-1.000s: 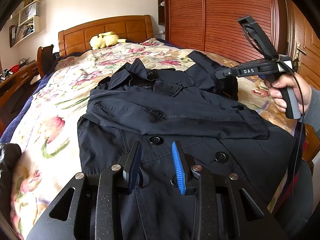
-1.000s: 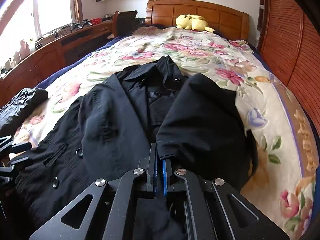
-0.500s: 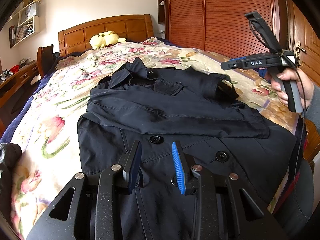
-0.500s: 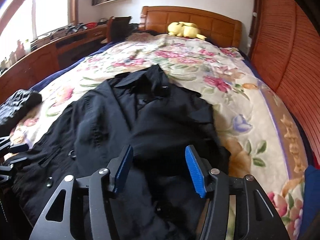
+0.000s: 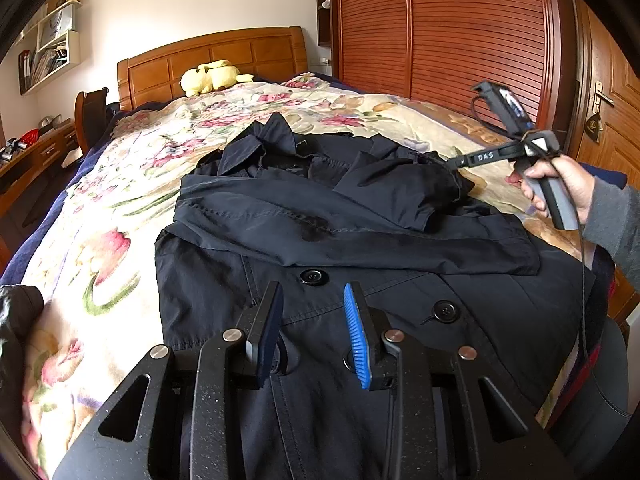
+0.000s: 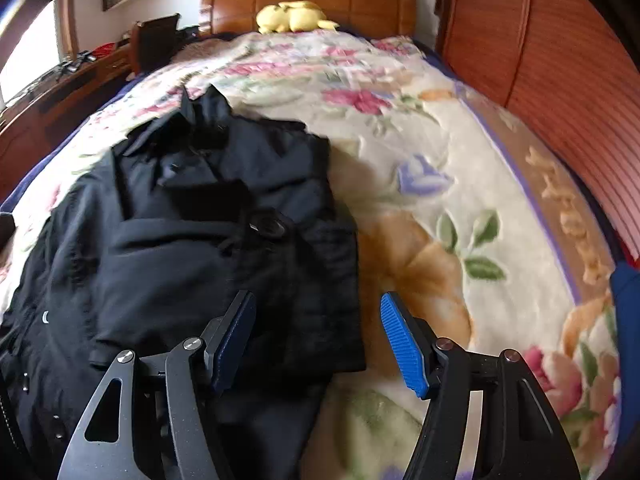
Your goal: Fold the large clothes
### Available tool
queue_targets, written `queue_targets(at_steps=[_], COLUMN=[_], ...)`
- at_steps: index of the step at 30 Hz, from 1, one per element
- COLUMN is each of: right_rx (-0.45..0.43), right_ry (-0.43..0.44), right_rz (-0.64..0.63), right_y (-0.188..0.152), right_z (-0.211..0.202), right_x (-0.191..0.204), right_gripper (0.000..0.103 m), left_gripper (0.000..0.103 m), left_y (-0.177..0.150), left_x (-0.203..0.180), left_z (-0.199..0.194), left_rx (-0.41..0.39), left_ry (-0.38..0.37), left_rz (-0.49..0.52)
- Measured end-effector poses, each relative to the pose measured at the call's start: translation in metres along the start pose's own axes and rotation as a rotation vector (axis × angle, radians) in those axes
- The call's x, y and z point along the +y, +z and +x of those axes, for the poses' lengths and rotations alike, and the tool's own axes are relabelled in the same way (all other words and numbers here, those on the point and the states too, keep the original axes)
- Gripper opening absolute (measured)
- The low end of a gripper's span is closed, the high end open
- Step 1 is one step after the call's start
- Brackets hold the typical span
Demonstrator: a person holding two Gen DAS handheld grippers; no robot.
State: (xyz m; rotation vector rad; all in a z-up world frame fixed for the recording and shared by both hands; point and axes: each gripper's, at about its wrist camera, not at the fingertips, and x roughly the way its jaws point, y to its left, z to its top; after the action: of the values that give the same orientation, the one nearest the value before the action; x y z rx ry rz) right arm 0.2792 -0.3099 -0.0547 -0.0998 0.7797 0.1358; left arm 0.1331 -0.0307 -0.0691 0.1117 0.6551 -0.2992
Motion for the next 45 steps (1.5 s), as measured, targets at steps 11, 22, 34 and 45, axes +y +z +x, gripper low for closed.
queue_targets(at_steps=[11, 22, 34, 45], right_rx=[0.112, 0.171, -0.047, -0.216], right_ry=[0.020, 0.080, -0.051, 0.156], right_rz=[0.014, 0.022, -0.140, -0.254], right_y=[-0.014, -0.008, 0.029, 0.043], right_z=[0.046, 0.048, -0.034, -0.102], right_x=[0.006, 0.002, 0.050, 0.141], right_gripper=[0.071, 0.054, 0.015, 0.015], left_gripper=[0.033, 0.033, 0.033, 0.033], left_y=[0.000, 0.001, 0.002, 0.001], left_x=[0.000, 0.002, 0.012, 0.026], left_z=[0.000, -0.002, -0.018, -0.022], left_rx=[0.001, -0.011, -0.056, -0.060], left_ry=[-0.001, -0.013, -0.058, -0.045], left_rz=[0.001, -0.009, -0.041, -0.070])
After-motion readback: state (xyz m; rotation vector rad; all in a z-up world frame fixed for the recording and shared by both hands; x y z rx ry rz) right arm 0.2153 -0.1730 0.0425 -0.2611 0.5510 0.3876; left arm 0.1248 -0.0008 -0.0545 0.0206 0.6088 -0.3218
